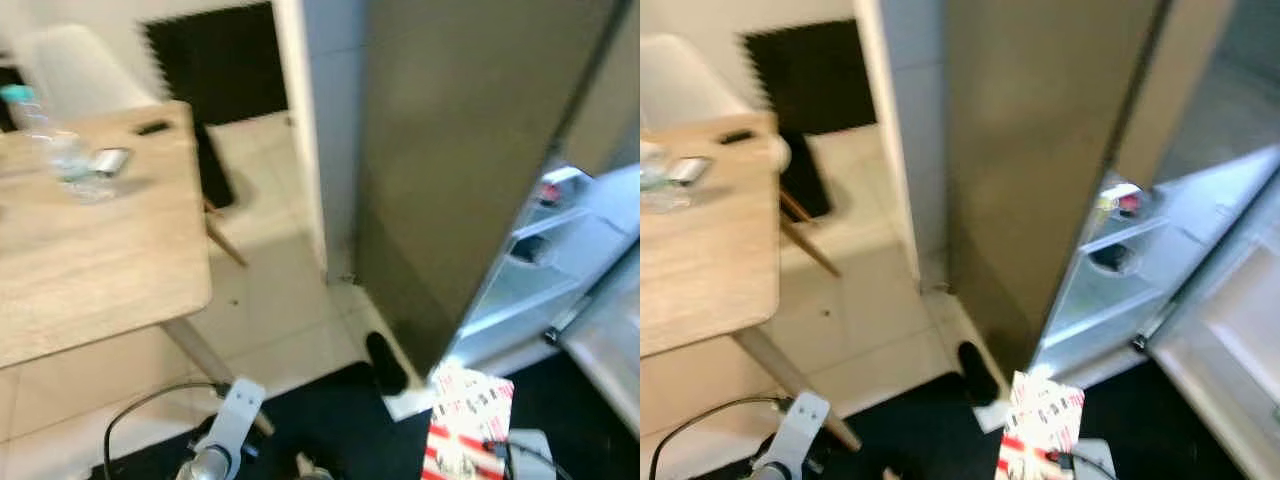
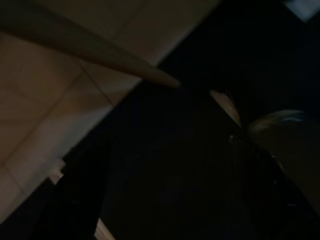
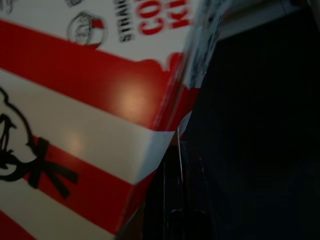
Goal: Restocking fridge
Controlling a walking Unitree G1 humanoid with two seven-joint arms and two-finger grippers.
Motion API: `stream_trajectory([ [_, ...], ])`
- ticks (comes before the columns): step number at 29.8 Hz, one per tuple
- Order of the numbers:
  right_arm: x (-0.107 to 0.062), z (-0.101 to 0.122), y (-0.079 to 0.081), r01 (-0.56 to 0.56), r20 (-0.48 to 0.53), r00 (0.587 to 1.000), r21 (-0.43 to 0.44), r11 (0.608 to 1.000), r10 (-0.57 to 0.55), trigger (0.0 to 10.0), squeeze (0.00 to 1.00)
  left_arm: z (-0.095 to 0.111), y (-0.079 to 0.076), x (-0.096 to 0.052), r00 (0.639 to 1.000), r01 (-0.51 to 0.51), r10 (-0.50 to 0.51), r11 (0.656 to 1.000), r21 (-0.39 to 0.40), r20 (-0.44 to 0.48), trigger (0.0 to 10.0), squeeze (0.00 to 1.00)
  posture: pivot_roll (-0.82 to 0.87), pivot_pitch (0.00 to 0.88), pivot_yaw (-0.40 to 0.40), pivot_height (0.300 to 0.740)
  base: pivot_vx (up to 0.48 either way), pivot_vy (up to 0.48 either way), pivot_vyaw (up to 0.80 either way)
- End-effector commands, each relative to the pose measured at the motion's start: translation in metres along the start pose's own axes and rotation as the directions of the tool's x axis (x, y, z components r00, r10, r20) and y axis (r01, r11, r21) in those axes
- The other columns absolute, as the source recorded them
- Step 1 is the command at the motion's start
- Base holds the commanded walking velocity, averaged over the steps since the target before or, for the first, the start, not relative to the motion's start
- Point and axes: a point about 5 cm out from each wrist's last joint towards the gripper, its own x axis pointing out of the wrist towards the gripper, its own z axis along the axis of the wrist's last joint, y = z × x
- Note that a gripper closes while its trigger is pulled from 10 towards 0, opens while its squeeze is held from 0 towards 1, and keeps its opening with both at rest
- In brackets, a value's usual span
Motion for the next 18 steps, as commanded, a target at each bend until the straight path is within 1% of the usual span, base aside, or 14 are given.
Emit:
stream_trajectory([
  [1,0.0003,-0.0002,0.0034,-0.008,-0.001,1.000,-0.002,1.000,0.008,10.0,0.00,-0.0013,0.0036,-0.0004,1.000,-0.007,0.007,1.000,0.007,-0.007,10.0,0.00,-0.07,0.100,-0.002,0.740,0.000,0.000,0.80],
  [18,0.0000,-0.0014,0.0041,-0.009,-0.003,1.000,0.001,1.000,0.009,10.0,0.00,-0.0033,0.0038,-0.0010,1.000,-0.011,0.011,1.000,-0.002,-0.015,10.0,0.00,-0.06,0.103,-0.003,0.740,0.000,0.000,0.80],
])
